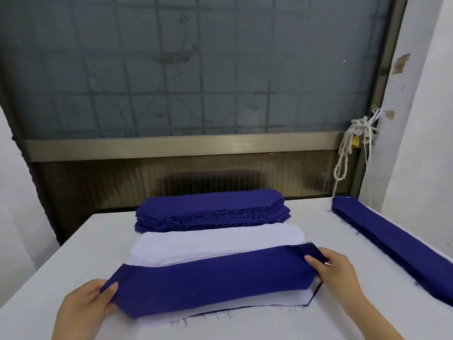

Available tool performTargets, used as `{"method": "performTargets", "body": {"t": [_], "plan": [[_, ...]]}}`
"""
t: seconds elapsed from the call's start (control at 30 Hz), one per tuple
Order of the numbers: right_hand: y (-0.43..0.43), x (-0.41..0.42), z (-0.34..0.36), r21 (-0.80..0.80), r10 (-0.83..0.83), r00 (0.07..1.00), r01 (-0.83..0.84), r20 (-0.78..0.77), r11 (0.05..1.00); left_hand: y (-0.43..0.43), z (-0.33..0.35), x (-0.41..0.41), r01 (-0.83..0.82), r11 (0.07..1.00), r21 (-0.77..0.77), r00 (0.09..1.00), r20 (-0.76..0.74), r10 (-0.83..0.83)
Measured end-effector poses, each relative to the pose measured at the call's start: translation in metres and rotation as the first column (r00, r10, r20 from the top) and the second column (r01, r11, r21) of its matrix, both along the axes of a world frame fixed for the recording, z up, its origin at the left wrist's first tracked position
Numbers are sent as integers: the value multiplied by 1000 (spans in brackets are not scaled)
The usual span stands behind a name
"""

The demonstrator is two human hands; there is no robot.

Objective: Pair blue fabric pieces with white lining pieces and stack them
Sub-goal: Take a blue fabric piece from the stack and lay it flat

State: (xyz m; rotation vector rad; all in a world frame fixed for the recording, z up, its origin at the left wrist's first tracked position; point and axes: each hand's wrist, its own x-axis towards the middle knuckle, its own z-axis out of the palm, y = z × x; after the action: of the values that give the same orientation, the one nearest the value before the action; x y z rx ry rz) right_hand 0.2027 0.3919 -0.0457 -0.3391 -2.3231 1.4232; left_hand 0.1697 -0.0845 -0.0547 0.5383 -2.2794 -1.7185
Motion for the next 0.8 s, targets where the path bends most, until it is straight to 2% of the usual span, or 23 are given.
{"method": "performTargets", "body": {"t": [0.17,0.33,0.4,0.63,0.8], "plan": [[-2,10,-12,82,6,999,-9,39,997,7,-5,1,25,999,-39,997,72,-22],[-5,12,-15,198,0,999,-6,32,980,12,-3,4,46,959,-281,997,79,-24],[-6,10,-16,196,-20,999,12,41,981,14,-2,7,45,941,-334,998,58,-28],[-2,4,-18,143,-127,987,111,102,983,16,-1,11,87,935,-343,994,85,-62],[-7,4,-13,222,-164,977,130,139,966,16,-3,9,109,909,-403,992,99,-76]]}}
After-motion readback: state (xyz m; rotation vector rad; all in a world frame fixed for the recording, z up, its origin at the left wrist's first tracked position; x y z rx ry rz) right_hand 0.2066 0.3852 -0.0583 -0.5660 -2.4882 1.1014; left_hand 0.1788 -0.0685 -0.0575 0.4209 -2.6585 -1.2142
